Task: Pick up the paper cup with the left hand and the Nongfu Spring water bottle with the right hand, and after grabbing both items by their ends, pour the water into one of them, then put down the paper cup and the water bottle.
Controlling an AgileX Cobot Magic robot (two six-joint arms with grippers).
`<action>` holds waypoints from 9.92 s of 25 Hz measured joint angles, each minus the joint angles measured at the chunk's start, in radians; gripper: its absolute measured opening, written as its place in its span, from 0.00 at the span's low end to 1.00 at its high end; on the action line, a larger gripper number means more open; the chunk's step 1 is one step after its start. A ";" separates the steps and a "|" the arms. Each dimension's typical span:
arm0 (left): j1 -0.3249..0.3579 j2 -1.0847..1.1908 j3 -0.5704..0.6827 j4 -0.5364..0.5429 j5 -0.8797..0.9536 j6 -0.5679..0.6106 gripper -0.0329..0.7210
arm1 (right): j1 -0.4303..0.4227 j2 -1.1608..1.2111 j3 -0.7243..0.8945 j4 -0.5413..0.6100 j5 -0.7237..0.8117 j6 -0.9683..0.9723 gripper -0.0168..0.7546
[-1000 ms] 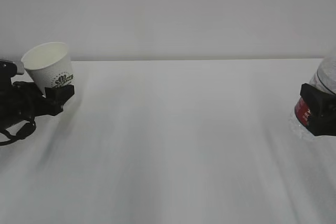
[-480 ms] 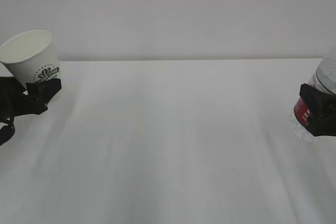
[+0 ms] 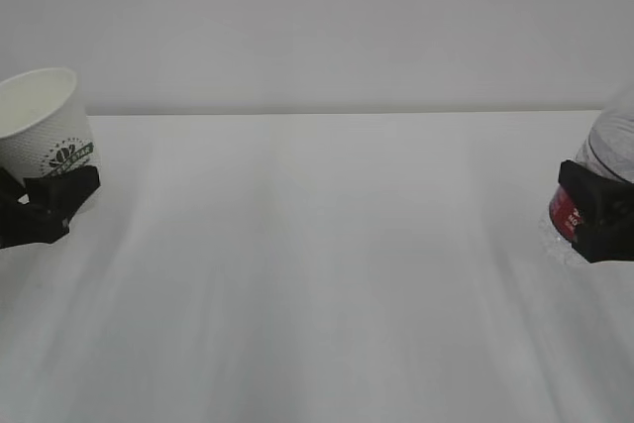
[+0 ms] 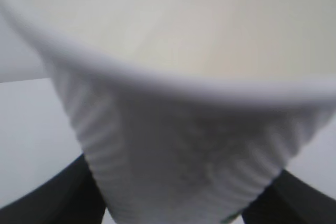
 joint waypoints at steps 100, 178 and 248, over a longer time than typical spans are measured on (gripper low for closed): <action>-0.449 -0.073 -0.087 0.540 -0.023 -0.131 0.67 | 0.000 -0.095 0.000 -0.187 0.104 0.044 0.63; -0.571 0.085 -0.209 0.672 0.034 -0.220 0.67 | 0.154 -0.095 -0.315 -0.789 0.370 0.307 0.61; -0.553 0.085 -0.220 0.683 0.018 -0.220 0.67 | 0.259 0.074 -0.469 -0.750 0.363 -0.483 0.61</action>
